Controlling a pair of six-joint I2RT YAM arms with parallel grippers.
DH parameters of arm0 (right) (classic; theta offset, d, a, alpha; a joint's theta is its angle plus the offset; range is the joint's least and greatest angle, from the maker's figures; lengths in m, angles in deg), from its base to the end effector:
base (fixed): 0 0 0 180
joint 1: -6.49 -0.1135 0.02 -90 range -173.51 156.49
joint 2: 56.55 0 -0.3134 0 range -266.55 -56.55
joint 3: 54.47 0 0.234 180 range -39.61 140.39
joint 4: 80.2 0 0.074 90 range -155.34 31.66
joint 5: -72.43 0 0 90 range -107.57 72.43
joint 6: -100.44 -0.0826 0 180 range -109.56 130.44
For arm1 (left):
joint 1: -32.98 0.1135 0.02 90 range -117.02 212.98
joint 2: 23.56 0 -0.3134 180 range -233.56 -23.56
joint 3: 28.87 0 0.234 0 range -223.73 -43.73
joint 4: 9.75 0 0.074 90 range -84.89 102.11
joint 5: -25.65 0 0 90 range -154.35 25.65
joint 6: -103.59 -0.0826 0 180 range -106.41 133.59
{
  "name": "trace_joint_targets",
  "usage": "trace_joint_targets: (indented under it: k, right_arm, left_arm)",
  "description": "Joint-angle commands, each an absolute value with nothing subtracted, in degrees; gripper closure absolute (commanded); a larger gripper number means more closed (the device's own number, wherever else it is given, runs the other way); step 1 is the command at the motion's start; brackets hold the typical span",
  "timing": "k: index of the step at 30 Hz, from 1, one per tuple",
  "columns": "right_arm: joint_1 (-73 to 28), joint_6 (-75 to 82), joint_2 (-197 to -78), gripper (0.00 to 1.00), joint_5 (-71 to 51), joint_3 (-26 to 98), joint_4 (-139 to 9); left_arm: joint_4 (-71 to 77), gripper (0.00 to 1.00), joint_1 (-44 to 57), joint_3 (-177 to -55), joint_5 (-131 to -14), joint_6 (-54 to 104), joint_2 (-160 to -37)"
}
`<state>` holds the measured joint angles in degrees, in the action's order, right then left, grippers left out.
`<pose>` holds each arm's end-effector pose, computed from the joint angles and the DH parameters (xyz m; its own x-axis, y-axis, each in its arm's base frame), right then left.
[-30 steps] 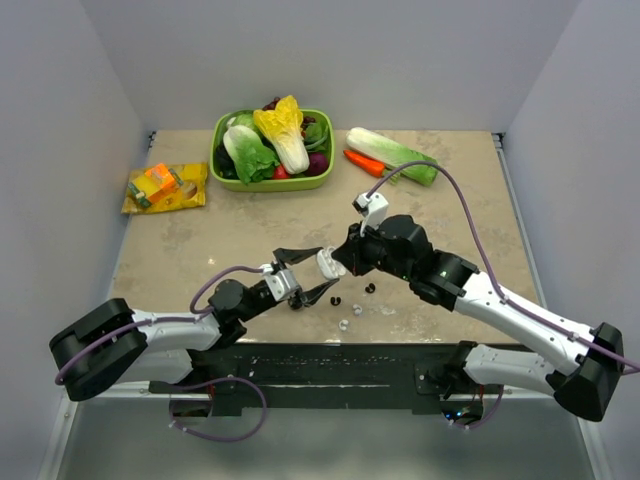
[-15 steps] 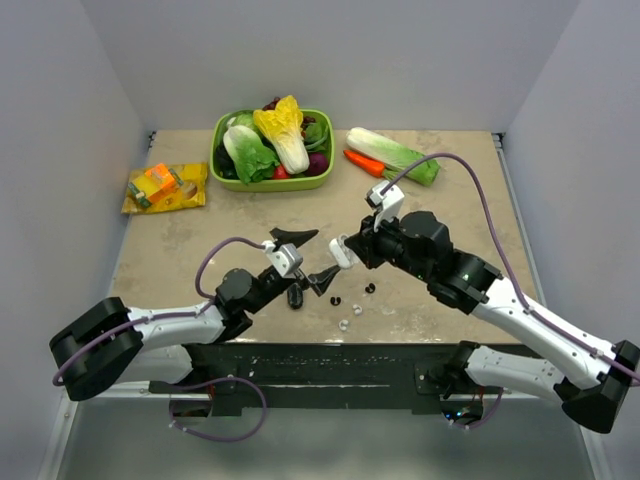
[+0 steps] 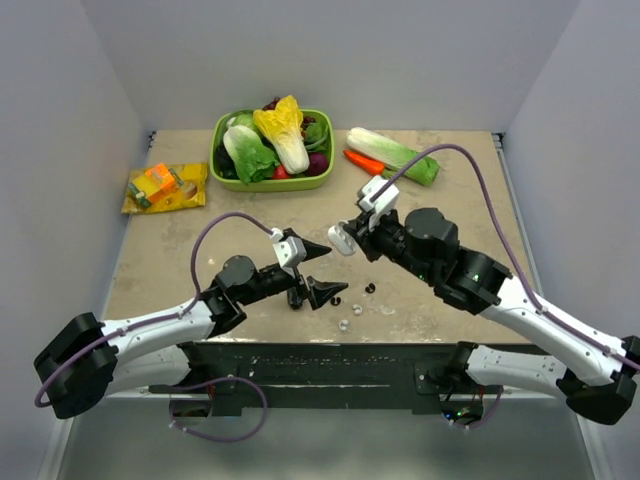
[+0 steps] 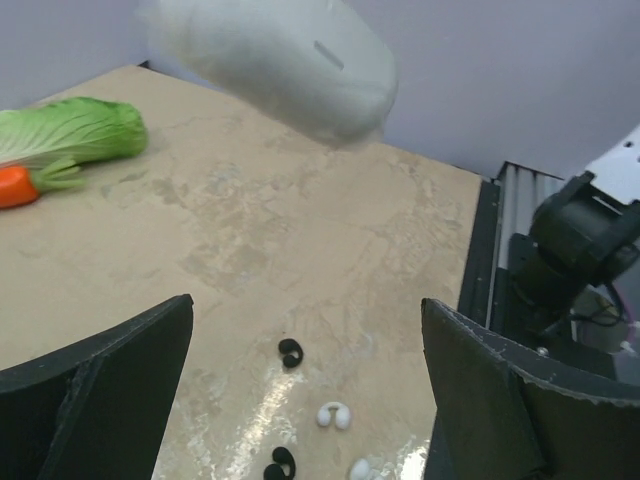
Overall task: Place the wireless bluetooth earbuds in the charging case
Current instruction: Adjust the charging case.
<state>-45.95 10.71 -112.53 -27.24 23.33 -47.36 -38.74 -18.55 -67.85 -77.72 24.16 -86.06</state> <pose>0.1417 0.1615 0.4305 -0.1133 -0.1550 -0.9814 -0.6815 0.7309 -0.0367 0.1365 -0.2025 0.3128 -0.1077 -0.1513 -0.9826 0.9004 0.4041 -0.1609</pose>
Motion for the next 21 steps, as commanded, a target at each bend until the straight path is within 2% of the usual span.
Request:
trace_joint_targets:
  k: [1, 5, 11, 14, 21]
  right_arm:
    - [-53.1, 19.4, -113.1, 1.00, -36.1, 25.3, -43.5]
    - [-60.9, 21.9, -113.0, 1.00, -46.5, 24.3, -42.0]
    - [-66.9, 22.5, -114.6, 1.00, -56.8, 22.6, -41.7]
    - [-67.9, 22.5, -115.6, 1.00, -59.3, 22.0, -43.1]
    - [-68.1, 22.3, -116.5, 1.00, -58.4, 22.0, -44.2]
  left_arm:
    - [-39.8, 0.00, -14.5, -70.5, -92.7, 26.9, -84.5]
    - [-45.2, 0.03, -8.2, -71.1, -102.6, 31.4, -85.8]
    - [-45.2, 0.10, -7.7, -73.2, -104.0, 30.9, -86.9]
    - [-45.6, 0.13, -7.7, -73.6, -105.0, 31.3, -87.5]
    - [-47.9, 0.12, -7.8, -73.1, -107.2, 32.5, -88.3]
